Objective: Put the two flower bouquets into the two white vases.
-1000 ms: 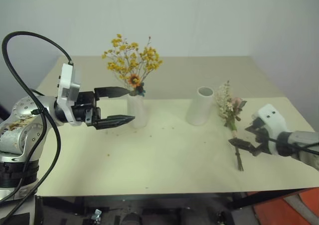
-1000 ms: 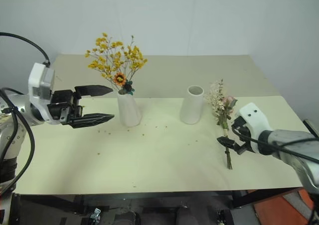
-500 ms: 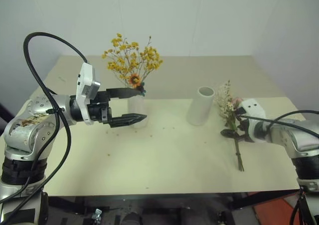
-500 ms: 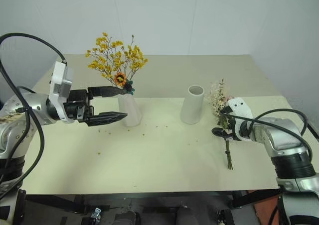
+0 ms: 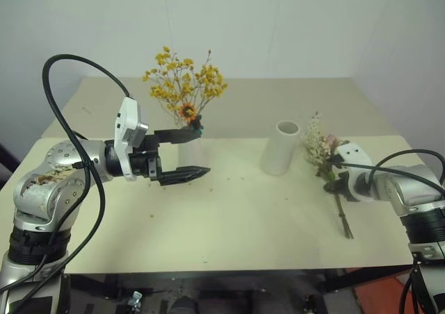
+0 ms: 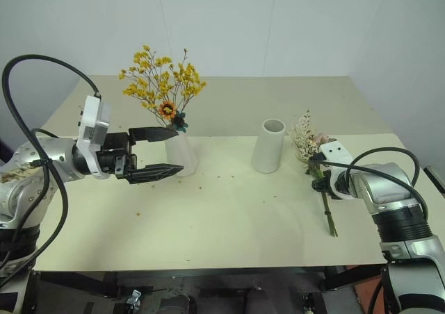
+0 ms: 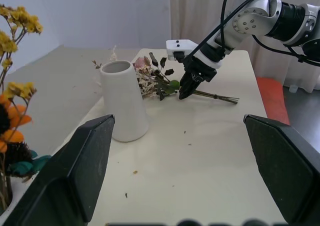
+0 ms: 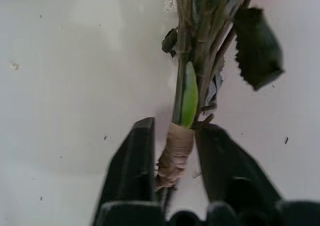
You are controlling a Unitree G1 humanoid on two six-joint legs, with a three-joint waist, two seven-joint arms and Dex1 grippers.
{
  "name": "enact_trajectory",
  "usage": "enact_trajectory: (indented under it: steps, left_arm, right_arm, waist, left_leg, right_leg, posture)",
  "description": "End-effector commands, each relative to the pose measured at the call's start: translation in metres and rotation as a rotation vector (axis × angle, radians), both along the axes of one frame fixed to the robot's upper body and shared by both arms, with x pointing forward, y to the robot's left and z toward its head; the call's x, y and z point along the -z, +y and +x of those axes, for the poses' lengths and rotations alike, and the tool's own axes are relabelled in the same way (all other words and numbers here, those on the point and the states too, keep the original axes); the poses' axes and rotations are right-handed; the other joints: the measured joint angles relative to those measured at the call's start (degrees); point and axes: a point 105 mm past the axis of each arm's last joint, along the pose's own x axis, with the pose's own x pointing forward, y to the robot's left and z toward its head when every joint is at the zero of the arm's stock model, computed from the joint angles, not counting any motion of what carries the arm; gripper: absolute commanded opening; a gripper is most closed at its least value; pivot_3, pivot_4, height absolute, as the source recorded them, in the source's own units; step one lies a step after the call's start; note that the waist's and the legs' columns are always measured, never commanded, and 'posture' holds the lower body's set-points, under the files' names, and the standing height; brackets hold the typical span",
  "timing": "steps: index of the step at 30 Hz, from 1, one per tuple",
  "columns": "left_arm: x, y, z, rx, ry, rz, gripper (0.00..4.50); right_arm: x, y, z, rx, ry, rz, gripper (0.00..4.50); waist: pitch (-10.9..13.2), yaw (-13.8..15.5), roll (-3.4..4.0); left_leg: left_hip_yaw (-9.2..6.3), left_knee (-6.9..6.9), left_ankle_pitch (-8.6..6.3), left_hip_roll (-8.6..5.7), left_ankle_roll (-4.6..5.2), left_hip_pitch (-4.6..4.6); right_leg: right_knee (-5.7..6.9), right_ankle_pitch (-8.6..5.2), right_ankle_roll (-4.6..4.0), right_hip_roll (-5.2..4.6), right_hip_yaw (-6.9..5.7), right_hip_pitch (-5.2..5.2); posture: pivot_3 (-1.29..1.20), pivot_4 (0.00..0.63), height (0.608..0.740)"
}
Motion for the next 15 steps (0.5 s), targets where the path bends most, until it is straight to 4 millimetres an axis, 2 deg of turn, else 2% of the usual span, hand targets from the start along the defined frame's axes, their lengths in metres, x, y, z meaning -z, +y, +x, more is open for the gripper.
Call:
enact_trajectory:
  steps: [1,4,6,9,11,13,15]
  left_arm:
    - [-0.011,-0.001,-0.005,0.01,-0.068,-0.016,4.5]
    - [-0.009,0.0,-0.003,-0.003,-0.072,-0.012,4.5]
    - [-0.009,0.0,-0.002,-0.006,-0.073,-0.014,4.5]
    - [-0.009,0.0,-0.002,-0.007,-0.076,-0.015,4.5]
    - [-0.01,0.0,-0.001,-0.005,-0.077,-0.017,4.5]
    - [-0.011,0.001,0.0,-0.004,-0.076,-0.019,4.5]
    - [-0.012,0.001,0.0,-0.004,-0.077,-0.021,4.5]
  right_arm:
    - [-0.014,0.0,0.005,0.004,-0.041,-0.011,0.25]
    - [-0.022,-0.014,0.011,0.084,-0.109,-0.063,0.25]
    - [-0.036,-0.022,0.018,0.137,-0.218,-0.089,0.25]
    - [-0.079,-0.031,0.03,0.199,-0.526,-0.187,0.25]
    - [-0.116,-0.029,0.033,0.234,-0.745,-0.193,0.25]
    - [-0.158,-0.024,0.03,0.308,-0.981,-0.02,0.25]
    - [-0.188,-0.022,0.024,0.358,-1.165,0.102,0.25]
  waist:
    - [0.0,0.0,0.0]
    - [0.0,0.0,0.0]
    - [0.0,0.0,0.0]
    - [0.0,0.0,0.02]
    - [0.0,0.0,0.04]
    - [0.0,-0.3,0.05]
    - [0.1,-0.7,0.11]
  left_leg:
    - [0.0,0.0,0.0,0.01,0.0,0.0]
    - [0.0,0.0,0.0,0.01,0.0,0.01]
    - [0.0,0.0,0.0,0.0,0.0,0.0]
    - [0.0,0.0,0.0,-0.01,0.0,-0.03]
    - [0.01,-0.01,0.0,-0.01,0.0,-0.04]
    - [0.0,-0.04,0.0,-0.01,0.0,-0.03]
    - [0.01,-0.04,0.0,0.0,0.0,-0.01]
  right_leg:
    - [0.0,0.0,0.0,0.01,0.0,0.0]
    - [0.01,0.0,0.0,0.01,0.0,0.0]
    - [0.0,0.0,0.0,0.0,0.0,0.0]
    - [0.01,0.0,0.0,-0.01,0.0,-0.03]
    - [0.01,0.01,-0.01,-0.01,0.01,-0.06]
    - [0.02,0.01,-0.01,0.0,0.02,-0.06]
    - [0.04,0.04,-0.04,0.01,0.05,-0.06]
  posture:
    - [0.0,0.15,0.74]
    - [0.0,0.15,0.74]
    - [0.0,0.15,0.74]
    - [0.0,0.15,0.74]
    - [0.0,0.15,0.74]
    - [0.0,0.15,0.74]
    - [0.0,0.15,0.74]
